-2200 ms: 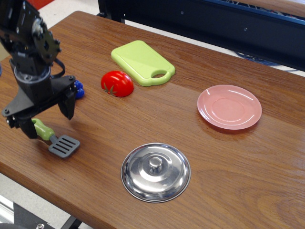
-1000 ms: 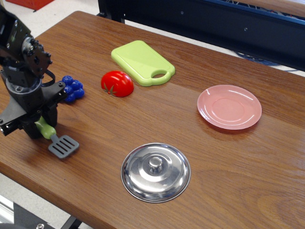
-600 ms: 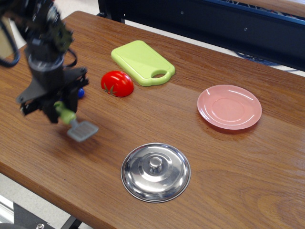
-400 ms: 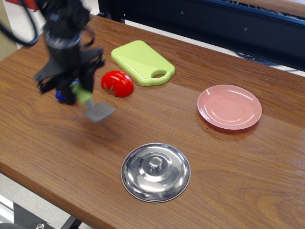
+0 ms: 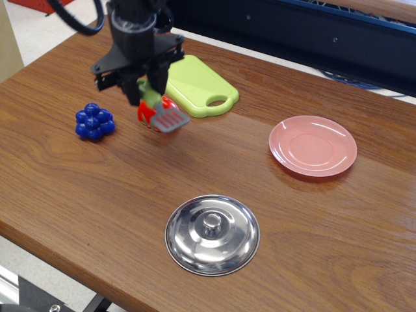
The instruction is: Put spatula on cutting board
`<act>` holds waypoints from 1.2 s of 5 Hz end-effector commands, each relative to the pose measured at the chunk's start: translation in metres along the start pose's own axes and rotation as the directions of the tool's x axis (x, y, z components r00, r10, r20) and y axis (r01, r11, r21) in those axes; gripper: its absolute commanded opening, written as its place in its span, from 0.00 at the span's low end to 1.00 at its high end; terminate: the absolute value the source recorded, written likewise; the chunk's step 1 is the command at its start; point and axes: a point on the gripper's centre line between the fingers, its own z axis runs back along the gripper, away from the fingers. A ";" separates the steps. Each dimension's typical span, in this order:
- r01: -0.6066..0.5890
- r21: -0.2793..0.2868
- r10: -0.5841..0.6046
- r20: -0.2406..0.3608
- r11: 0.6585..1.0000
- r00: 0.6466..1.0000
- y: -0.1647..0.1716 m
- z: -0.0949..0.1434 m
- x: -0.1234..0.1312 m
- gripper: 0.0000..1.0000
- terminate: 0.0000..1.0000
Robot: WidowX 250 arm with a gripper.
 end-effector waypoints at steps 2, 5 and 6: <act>-0.069 0.000 0.068 0.086 0.998 0.994 -0.048 -0.005 0.029 0.00 0.00; -0.135 0.007 0.133 0.115 0.991 0.984 -0.073 -0.023 0.041 0.00 0.00; -0.168 0.043 0.161 0.121 0.985 0.979 -0.078 -0.032 0.045 0.00 0.00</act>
